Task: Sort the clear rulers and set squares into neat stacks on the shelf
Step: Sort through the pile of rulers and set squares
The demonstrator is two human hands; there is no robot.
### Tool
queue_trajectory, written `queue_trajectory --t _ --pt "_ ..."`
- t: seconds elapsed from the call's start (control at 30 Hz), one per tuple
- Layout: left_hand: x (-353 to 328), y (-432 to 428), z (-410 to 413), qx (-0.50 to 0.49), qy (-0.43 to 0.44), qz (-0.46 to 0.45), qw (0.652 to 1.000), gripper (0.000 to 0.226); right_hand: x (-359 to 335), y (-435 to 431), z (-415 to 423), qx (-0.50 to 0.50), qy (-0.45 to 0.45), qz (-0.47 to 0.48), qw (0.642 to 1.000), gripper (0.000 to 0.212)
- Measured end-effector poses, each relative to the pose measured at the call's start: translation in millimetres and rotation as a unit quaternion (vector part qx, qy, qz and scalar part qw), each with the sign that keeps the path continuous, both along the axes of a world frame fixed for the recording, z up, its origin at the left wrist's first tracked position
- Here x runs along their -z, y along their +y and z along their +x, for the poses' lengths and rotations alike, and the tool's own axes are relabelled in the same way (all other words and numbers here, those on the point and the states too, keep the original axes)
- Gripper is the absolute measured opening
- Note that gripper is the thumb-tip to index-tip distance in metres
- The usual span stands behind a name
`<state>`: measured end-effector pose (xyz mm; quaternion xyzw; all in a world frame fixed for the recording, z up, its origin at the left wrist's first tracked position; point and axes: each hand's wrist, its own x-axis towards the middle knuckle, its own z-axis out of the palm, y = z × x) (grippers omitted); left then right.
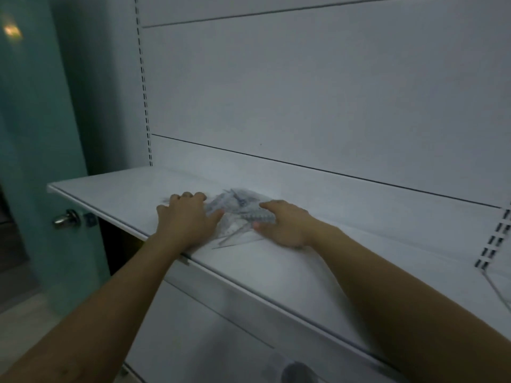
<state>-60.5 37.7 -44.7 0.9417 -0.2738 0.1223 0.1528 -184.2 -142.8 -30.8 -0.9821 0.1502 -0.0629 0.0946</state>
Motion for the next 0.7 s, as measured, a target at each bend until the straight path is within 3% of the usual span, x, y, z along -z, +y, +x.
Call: queue_trajectory --t 0.13,0.33,0.6,0.7 --pt "13.0 -6.1 9.1 0.003 -0.009 -0.023 1.0 0.055 13.3 -8.1 4.9 -0.002 -0.048 0.003 0.999 0.056" --pt "15.1 0.0 13.6 0.033 0.042 -0.129 0.99 0.058 15.4 -15.6 7.8 0.004 -0.109 0.006 0.994 0.028" --pt "15.7 2.0 8.9 0.056 0.012 -0.177 0.983 0.053 10.2 -10.7 6.0 0.036 -0.102 -0.064 0.992 0.037" --pt "14.9 3.2 4.0 0.067 -0.056 -0.173 0.981 0.05 8.0 -8.7 3.7 0.032 -0.098 -0.059 0.993 0.037"
